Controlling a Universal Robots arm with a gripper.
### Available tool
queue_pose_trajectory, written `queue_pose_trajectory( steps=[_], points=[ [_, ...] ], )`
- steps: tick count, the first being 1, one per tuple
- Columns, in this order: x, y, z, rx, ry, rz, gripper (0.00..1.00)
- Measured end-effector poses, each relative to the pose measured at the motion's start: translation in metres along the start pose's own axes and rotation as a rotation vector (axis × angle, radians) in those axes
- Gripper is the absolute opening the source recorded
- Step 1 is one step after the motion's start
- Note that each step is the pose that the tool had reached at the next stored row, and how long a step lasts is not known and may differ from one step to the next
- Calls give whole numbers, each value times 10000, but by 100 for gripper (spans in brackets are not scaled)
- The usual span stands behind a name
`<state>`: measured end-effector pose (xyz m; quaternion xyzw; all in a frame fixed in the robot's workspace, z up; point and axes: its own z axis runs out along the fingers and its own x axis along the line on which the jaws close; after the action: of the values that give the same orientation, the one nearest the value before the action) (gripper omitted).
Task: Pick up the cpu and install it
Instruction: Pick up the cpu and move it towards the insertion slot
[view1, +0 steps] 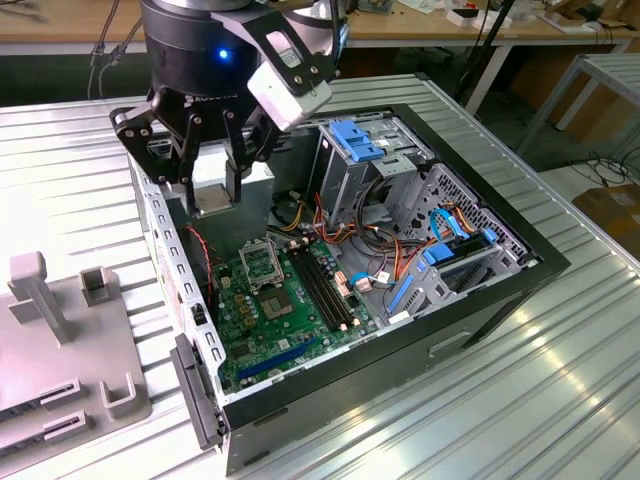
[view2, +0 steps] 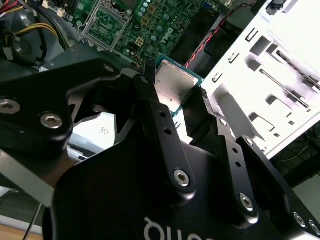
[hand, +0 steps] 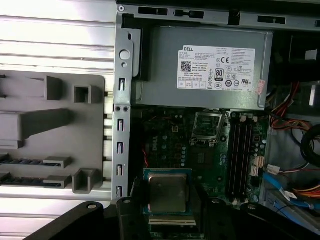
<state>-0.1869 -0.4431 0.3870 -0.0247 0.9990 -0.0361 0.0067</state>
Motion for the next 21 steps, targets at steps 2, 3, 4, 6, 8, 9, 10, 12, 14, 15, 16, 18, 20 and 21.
queue_pose_trajectory(
  steps=[2, 3, 4, 6, 8, 9, 10, 12, 14, 15, 16, 18, 20, 21],
  points=[
    [-41, -2, 2, 2, -1, 0, 47],
    [-61, -3, 3, 4, 0, 0, 47],
    [-79, -4, 3, 5, 0, 0, 47],
    [-106, -5, 4, 8, 0, -1, 47],
    [-137, -6, 5, 9, 0, 0, 47],
    [-151, -7, 6, 9, 0, 0, 47],
    [-170, -8, 6, 11, 0, 0, 47],
    [-202, -10, 7, 12, 0, 0, 47],
    [-230, -11, 8, 14, 1, 0, 47],
    [-242, -11, 8, 14, 0, -1, 47],
    [-253, -12, 9, 14, 1, -1, 47],
    [-265, -13, 9, 15, 1, -1, 47],
    [-268, -13, 9, 15, 1, 1, 47],
    [-271, -13, 9, 14, 1, 0, 47]
  ],
)
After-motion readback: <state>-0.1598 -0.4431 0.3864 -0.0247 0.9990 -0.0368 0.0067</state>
